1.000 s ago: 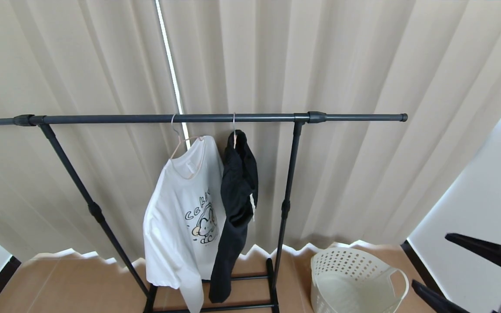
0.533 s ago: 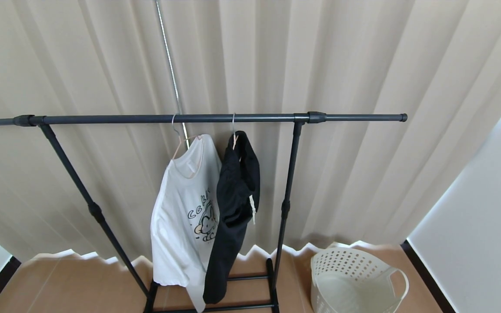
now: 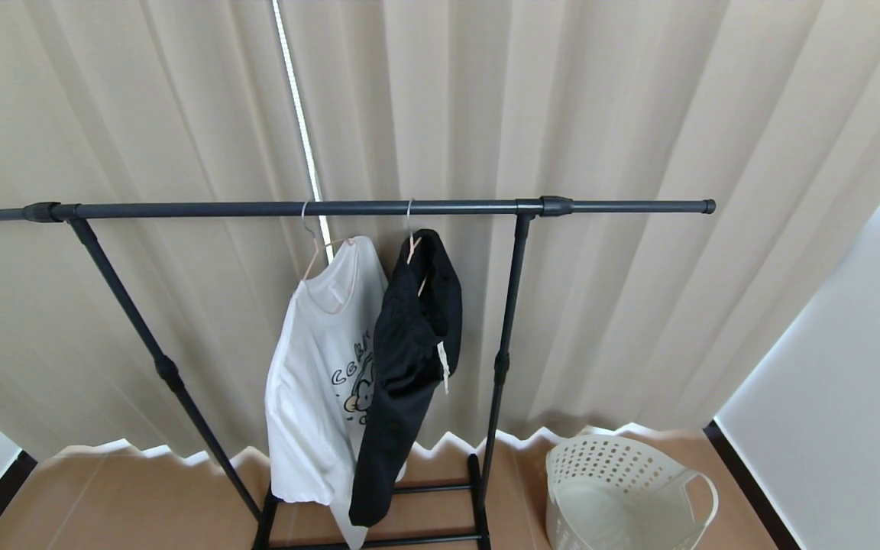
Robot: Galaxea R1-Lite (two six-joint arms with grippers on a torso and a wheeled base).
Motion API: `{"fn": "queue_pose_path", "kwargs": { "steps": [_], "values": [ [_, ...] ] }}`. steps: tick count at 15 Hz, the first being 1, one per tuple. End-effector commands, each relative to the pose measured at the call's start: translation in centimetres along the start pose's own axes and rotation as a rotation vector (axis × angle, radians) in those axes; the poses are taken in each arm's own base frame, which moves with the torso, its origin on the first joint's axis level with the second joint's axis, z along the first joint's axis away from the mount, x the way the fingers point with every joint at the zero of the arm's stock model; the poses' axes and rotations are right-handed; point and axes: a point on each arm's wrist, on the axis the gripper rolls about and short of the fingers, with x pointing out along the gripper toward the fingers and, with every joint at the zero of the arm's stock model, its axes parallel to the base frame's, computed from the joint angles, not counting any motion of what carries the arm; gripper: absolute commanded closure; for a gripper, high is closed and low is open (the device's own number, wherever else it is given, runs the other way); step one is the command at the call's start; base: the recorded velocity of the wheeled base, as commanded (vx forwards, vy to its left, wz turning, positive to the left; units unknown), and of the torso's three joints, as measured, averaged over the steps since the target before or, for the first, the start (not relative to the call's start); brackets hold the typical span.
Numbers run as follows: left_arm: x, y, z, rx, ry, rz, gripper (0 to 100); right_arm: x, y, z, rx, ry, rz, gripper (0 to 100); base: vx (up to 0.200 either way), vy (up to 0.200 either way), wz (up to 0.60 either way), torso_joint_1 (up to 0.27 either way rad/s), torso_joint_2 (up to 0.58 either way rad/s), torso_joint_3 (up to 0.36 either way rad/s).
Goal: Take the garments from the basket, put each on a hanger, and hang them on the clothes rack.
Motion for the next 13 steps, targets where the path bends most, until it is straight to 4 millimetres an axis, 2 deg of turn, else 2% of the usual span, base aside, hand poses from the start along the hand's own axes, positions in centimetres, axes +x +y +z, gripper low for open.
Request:
{"fn": "queue_pose_path", "kwargs": {
  "steps": [1,2,4,5,13],
  "values": [
    [-0.22,-0.14,-0.15,-0.022,-0.045,-0.007,0,-0.24,0.16,-0.24,0.002,-0.039,-0.04,0,0.0,0.0,0.0,0.0,0.0,0.0],
    [-0.68,-0.07,-0.33,-0.02,-0.108,-0.034,0,-0.24,0.16,-0.22,0.004,-0.041,-0.039,0,0.0,0.0,0.0,0.0,0.0,0.0],
    [-0.67,-0.08,-0.34,-0.019,-0.109,-0.033,0,-0.24,0.17,-0.25,0.058,-0.039,-0.036,0,0.0,0.0,0.0,0.0,0.0,0.0],
    [-0.67,-0.08,-0.34,-0.019,-0.109,-0.033,0,-0.22,0.16,-0.28,0.142,-0.04,-0.039,0,0.0,0.0,0.0,0.0,0.0,0.0],
    [-0.67,-0.07,-0.34,-0.019,-0.109,-0.031,0,-0.22,0.16,-0.28,0.138,-0.04,-0.04,0,0.0,0.0,0.0,0.0,0.0,0.0]
  ]
}}
